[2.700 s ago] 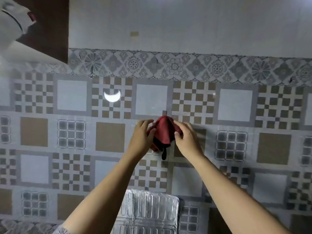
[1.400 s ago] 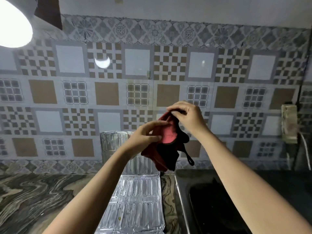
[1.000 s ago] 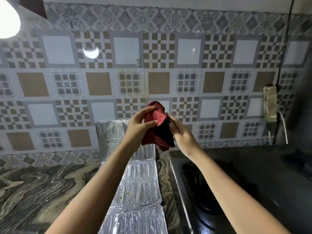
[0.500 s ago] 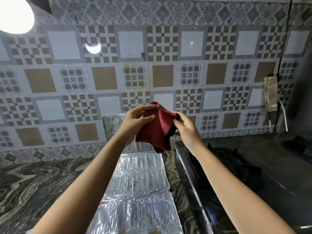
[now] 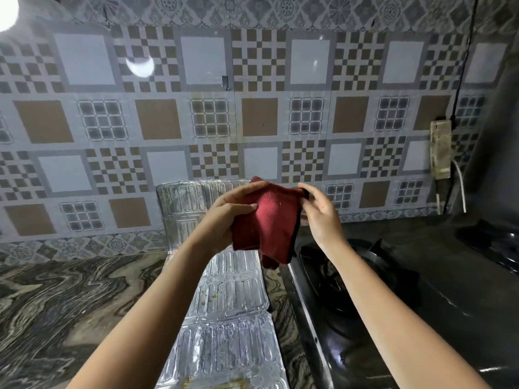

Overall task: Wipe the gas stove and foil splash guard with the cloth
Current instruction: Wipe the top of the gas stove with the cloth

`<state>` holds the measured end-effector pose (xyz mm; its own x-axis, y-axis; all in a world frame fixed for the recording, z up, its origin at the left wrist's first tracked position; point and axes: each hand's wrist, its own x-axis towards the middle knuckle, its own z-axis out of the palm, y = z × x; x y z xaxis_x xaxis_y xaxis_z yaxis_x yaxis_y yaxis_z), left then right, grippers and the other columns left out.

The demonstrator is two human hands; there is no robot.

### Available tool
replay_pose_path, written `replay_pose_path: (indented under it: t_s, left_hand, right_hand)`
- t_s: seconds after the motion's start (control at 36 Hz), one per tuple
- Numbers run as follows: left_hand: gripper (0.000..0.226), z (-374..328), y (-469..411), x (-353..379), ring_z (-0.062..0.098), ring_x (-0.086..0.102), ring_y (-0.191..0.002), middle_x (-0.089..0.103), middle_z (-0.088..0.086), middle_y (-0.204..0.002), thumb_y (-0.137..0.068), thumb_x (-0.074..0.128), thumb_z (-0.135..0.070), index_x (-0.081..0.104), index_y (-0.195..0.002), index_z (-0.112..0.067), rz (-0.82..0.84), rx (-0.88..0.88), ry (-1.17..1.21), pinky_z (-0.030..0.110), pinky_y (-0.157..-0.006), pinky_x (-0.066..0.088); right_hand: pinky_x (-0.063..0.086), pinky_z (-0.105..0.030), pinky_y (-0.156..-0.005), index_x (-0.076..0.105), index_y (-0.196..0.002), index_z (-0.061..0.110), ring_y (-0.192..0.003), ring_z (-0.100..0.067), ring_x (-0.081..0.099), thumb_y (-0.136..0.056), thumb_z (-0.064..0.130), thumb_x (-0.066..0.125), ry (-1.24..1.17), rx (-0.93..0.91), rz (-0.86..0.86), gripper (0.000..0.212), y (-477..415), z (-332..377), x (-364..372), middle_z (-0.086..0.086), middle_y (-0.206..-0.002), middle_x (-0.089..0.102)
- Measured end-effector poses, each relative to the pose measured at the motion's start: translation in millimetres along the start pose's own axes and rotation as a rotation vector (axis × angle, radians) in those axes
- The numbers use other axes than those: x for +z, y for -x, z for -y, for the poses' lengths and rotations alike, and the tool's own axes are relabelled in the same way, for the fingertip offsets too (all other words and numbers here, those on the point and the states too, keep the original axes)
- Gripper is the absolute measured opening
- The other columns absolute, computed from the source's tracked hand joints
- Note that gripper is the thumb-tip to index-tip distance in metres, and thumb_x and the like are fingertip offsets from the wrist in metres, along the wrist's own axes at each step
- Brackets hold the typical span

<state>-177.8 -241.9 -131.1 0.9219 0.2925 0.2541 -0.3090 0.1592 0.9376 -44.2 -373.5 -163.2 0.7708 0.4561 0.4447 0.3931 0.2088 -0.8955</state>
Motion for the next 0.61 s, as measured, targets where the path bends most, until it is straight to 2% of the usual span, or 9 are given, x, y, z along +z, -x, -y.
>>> replay_pose_path:
  t_s: [0.06,0.11,0.14,0.22,0.31,0.39,0.44,0.53,0.61]
  left_hand:
    - [0.049,4,-7,11,0.017,0.062,-0.087,0.063,0.009,-0.117,-0.082,0.043,0.015,0.06,-0.12,-0.011,-0.033,0.024,0.045,0.024,-0.069,0.055]
    - [0.05,9,-16,25,0.017,0.062,-0.088,0.062,0.008,-0.117,-0.082,0.041,0.016,0.06,-0.12,-0.012,-0.079,0.062,0.093,0.024,-0.071,0.056]
    - [0.052,11,-21,32,0.017,0.062,-0.091,0.062,0.008,-0.117,-0.081,0.04,0.016,0.059,-0.12,-0.012,-0.1,0.089,0.123,0.024,-0.073,0.056]
    - [0.054,16,-37,56,0.019,0.061,-0.096,0.061,0.008,-0.119,-0.079,0.039,0.016,0.059,-0.12,-0.012,-0.158,0.17,0.23,0.025,-0.08,0.054]
    - [0.053,22,-54,83,0.017,0.061,-0.089,0.06,0.009,-0.117,-0.08,0.036,0.017,0.059,-0.118,-0.012,-0.163,0.189,0.26,0.021,-0.071,0.056]
    - [0.052,34,-68,106,0.019,0.061,-0.086,0.063,0.009,-0.112,-0.081,0.038,0.015,0.06,-0.119,-0.013,-0.141,0.176,0.205,0.022,-0.069,0.056]
    - [0.05,43,-75,120,0.02,0.061,-0.091,0.065,0.008,-0.111,-0.079,0.043,0.013,0.06,-0.119,-0.013,-0.135,0.208,0.181,0.026,-0.075,0.056]
    - [0.05,54,-83,138,0.02,0.061,-0.096,0.068,0.004,-0.108,-0.075,0.047,0.011,0.059,-0.119,-0.01,-0.187,0.258,0.202,0.028,-0.082,0.053]
    - [0.049,63,-89,150,0.021,0.059,-0.099,0.068,0.004,-0.109,-0.079,0.043,0.013,0.059,-0.119,-0.01,-0.246,0.246,0.173,0.029,-0.083,0.053]
  right_hand:
    - [0.049,-0.037,-0.094,0.054,-0.116,0.04,-0.11,-0.016,0.058,-0.095,0.02,0.046,-0.004,0.001,0.05,0.03,-2,0,-13,0.0,-0.125,0.059]
    - [0.044,-0.017,-0.09,0.043,-0.132,0.034,-0.112,0.002,0.05,-0.097,0.026,0.041,-0.007,-0.015,0.126,0.035,-2,1,-29,0.011,-0.134,0.047]
    - [0.037,-0.013,-0.093,0.037,-0.137,0.033,-0.114,0.01,0.042,-0.098,0.027,0.038,0.006,-0.015,0.167,0.038,-3,0,-36,0.017,-0.135,0.041]
    - [0.019,-0.022,-0.11,0.029,-0.136,0.043,-0.131,0.002,0.023,-0.099,0.024,0.035,-0.044,-0.011,0.28,0.042,-6,-3,-57,0.013,-0.148,0.026]
    - [0.027,-0.035,-0.114,0.034,-0.125,0.049,-0.14,-0.014,0.025,-0.087,0.04,0.039,-0.2,-0.012,0.351,0.039,-12,-5,-76,0.001,-0.151,0.028]
    - [0.029,-0.033,-0.113,0.028,-0.138,0.041,-0.138,-0.007,0.029,-0.085,0.055,0.038,-0.187,-0.061,0.39,0.056,-19,-5,-100,0.009,-0.15,0.028]
    - [0.028,-0.036,-0.114,0.025,-0.14,0.038,-0.137,-0.004,0.029,-0.086,0.054,0.033,-0.203,-0.07,0.391,0.057,-24,-7,-115,0.011,-0.15,0.027]
    - [0.021,-0.041,-0.117,0.028,-0.134,0.046,-0.14,-0.005,0.022,-0.086,0.057,0.031,-0.262,-0.063,0.388,0.05,-28,-12,-134,0.011,-0.152,0.023]
    - [0.022,-0.038,-0.117,0.029,-0.132,0.046,-0.14,-0.006,0.02,-0.095,0.044,0.029,-0.295,-0.048,0.423,0.037,-32,-17,-149,0.01,-0.153,0.022]
